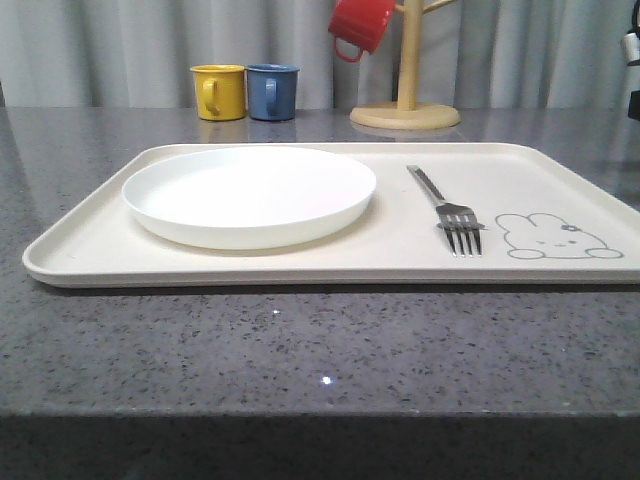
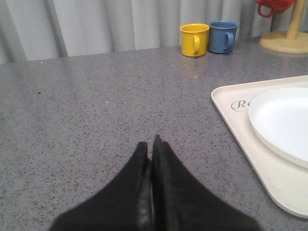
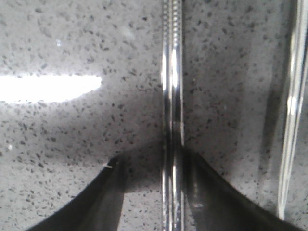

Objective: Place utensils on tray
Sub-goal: 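Move the right gripper back and grasp the steel chopsticks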

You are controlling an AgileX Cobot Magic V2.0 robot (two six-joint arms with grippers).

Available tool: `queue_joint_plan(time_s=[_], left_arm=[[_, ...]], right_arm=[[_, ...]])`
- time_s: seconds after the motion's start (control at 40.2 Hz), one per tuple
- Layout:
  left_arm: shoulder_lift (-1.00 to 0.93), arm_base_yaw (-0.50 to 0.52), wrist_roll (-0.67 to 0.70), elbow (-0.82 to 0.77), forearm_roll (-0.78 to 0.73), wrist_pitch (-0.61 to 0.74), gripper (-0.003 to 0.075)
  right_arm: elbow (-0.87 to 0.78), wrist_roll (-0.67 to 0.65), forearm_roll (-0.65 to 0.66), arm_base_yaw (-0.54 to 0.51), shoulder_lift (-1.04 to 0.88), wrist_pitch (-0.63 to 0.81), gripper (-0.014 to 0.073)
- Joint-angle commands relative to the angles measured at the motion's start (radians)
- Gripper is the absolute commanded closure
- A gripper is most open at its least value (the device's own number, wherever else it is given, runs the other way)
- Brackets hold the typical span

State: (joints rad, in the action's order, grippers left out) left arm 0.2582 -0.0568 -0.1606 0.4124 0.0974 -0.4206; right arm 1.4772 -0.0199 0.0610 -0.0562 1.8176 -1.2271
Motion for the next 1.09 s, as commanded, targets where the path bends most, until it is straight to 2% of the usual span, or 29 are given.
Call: queue_joint_plan(time_s=[0.0,0.199,0.273,0.522,0.795,0.944,1.069], left_arm=[[0.009,-0.008,0.006,0.026,0.002,0.085,0.0738],[0.009,-0.008,0.006,0.026,0.002,0.085,0.0738],[0.009,-0.008,0.006,0.026,0.002,0.085,0.0738],[0.009,-0.008,0.006,0.026,0.002,0.085,0.0738],[0.009,-0.008,0.006,0.026,0.002,0.085,0.0738],[0.009,-0.008,0.006,0.026,0.002,0.085,0.0738],[0.009,-0.008,0.006,0.026,0.002,0.085,0.0738]], right_arm=[[0.020,0.013,0.006,-0.007,-0.040,-0.072,0.0293],[0.020,0.013,0.013,-0.007,-0.042,-0.090,0.0520],[0.020,0.013,0.027,-0.007,-0.046,-0.095,0.0569],[0.029,0.013,0.037,-0.007,-0.105,-0.110,0.0580],[0.033,-0.026,-0.120,0.006,-0.236,-0.110,0.0580],[0.033,-0.090,-0.155,0.069,-0.275,-0.110,0.0578],[0.033,-0.159,-0.155,0.173,-0.275,-0.109,0.0578]])
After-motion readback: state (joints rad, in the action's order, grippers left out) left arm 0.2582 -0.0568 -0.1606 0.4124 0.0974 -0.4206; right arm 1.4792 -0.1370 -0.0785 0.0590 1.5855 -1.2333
